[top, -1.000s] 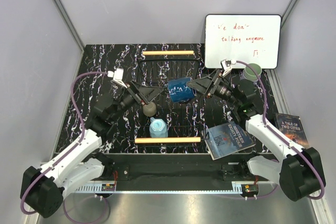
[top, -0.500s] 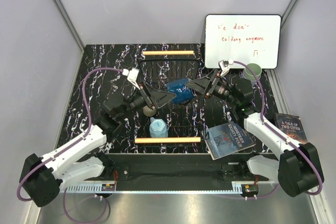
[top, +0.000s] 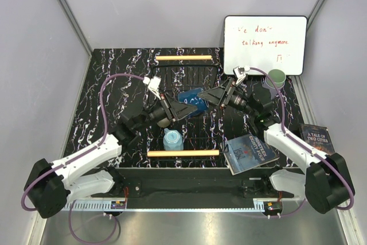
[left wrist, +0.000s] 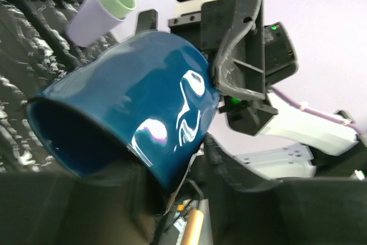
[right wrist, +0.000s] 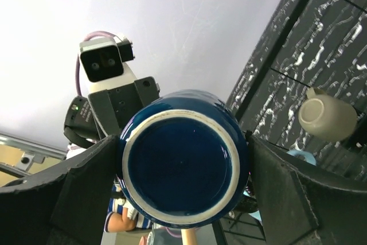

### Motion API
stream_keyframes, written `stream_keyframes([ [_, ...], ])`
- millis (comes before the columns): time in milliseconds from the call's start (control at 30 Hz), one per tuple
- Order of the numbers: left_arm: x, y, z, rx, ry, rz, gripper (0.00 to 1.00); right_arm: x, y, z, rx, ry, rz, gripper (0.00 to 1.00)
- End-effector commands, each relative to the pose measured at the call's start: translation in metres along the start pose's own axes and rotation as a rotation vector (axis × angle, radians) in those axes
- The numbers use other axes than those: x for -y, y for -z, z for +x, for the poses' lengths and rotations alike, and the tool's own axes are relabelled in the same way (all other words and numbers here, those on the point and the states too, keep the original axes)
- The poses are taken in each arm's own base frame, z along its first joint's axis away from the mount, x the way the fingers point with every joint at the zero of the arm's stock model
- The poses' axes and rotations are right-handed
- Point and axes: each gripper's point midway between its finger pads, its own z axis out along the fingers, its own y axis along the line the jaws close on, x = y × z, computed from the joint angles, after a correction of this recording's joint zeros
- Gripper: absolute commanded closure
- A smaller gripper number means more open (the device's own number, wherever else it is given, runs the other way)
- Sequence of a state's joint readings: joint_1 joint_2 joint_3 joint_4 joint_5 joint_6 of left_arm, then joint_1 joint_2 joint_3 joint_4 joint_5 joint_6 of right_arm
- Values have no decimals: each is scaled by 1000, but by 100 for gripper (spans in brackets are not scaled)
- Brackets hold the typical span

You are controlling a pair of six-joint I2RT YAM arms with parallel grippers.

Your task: Unload the cups from the dish rack

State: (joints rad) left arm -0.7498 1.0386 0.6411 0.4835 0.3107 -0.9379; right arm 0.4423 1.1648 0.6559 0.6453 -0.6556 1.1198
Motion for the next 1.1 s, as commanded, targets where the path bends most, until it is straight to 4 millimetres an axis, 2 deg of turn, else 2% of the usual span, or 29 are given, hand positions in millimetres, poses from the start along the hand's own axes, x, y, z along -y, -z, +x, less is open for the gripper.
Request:
stream_keyframes([
  [0, 33, -7, -25, 75, -71, 103, 84, -39, -7, 9, -25, 82, -129, 100],
  [33, 33, -7, -25, 79, -73, 97, 99, -39, -6, 10, -24, 83, -127, 100],
  [200, 17, -8, -21, 31, -102, -6, 100, -34, -3, 14, -41, 94, -84, 100],
  [233, 15, -8, -26, 44, -109, -32, 100, -36, -2, 14, -41, 101, -80, 99],
  [267, 4, -6, -21, 23, -106, -84, 100, -34, -1, 13, -36, 115, -67, 91],
  [300, 3, -5, -23, 21, -124, -101, 100, -29, 0, 15, -41, 108, -39, 82],
  [333, -1, -4, -29, 44, -134, -140, 100, -33, 3, 14, -34, 122, -35, 59],
  [400, -13, 2, -28, 28, -158, -211, 100, -25, 7, 13, -21, 145, 20, 43],
  [433, -18, 6, -31, 35, -166, -252, 100, -30, 11, 10, -5, 164, 26, 30],
  [567, -21, 18, -44, 76, -210, -318, 100, -24, 19, 2, 39, 216, 114, 8],
  [667, -17, 24, -54, 108, -234, -330, 100, -26, 22, -1, 49, 234, 136, 1],
  [800, -17, 33, -62, 138, -248, -360, 100, -29, 21, 1, 33, 234, 121, 0],
  [900, -21, 38, -69, 149, -269, -410, 100, -23, 21, -1, 41, 228, 150, 0],
  [1000, -25, 47, -86, 175, -328, -494, 100, -12, 27, -8, 71, 239, 237, 0],
  [1067, -27, 55, -107, 201, -371, -564, 100, -4, 32, -13, 94, 257, 300, 1],
])
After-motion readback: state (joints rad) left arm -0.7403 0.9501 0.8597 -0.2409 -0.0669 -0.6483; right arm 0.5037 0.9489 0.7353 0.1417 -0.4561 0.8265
